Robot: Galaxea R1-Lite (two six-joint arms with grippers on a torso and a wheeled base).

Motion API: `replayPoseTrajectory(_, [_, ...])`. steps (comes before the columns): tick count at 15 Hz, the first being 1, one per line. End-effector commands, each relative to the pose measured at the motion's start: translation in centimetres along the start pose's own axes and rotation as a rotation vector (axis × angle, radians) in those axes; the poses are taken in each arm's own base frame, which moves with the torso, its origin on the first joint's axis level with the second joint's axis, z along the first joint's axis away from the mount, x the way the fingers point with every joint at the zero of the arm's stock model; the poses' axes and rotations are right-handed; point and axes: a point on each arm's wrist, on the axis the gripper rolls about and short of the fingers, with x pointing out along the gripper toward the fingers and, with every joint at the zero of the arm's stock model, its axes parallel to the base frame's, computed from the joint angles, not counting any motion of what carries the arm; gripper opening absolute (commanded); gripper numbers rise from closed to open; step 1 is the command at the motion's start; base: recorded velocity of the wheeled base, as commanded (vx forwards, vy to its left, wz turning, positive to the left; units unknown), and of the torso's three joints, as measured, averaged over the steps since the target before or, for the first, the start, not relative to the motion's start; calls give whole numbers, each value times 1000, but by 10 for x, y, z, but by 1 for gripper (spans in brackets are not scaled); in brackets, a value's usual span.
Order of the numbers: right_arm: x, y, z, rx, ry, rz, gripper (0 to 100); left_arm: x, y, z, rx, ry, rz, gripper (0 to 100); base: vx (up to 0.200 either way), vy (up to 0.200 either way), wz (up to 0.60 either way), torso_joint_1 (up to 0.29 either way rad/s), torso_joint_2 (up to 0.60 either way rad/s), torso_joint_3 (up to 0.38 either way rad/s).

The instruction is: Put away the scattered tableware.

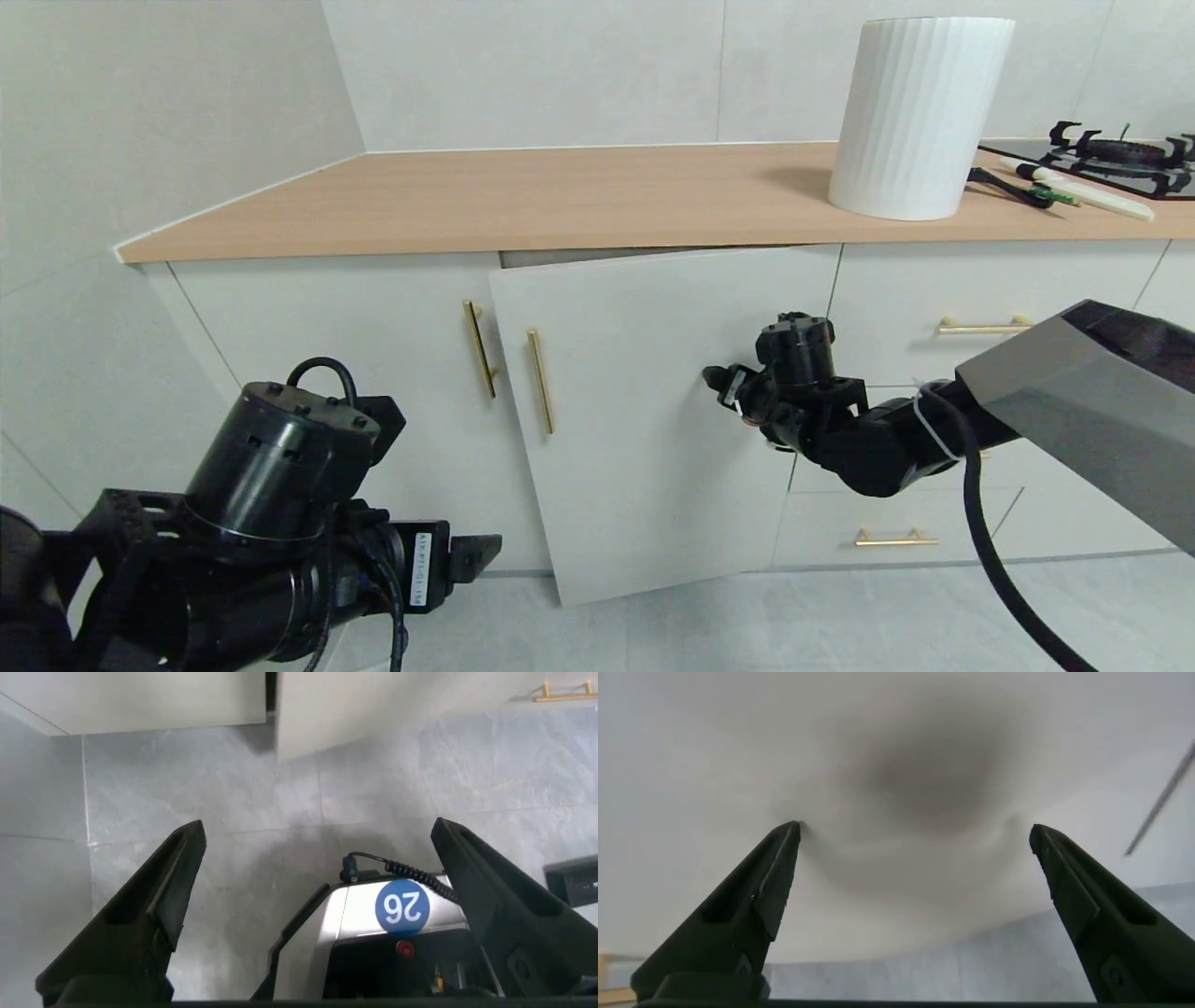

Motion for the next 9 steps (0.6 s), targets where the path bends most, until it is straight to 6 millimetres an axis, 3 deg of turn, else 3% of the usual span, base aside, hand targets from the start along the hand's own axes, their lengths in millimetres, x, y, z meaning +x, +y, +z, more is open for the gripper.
replayPoseTrajectory(1, [12,-5,-6,0,-7,-29,100,1,0,0,0,2,2,100,0,0,0,0,0,0])
replayPoseTrajectory(9, [38,-12,-7,7,-110,-142,100,1,0,0,0,2,2,100,0,0,0,0,0,0])
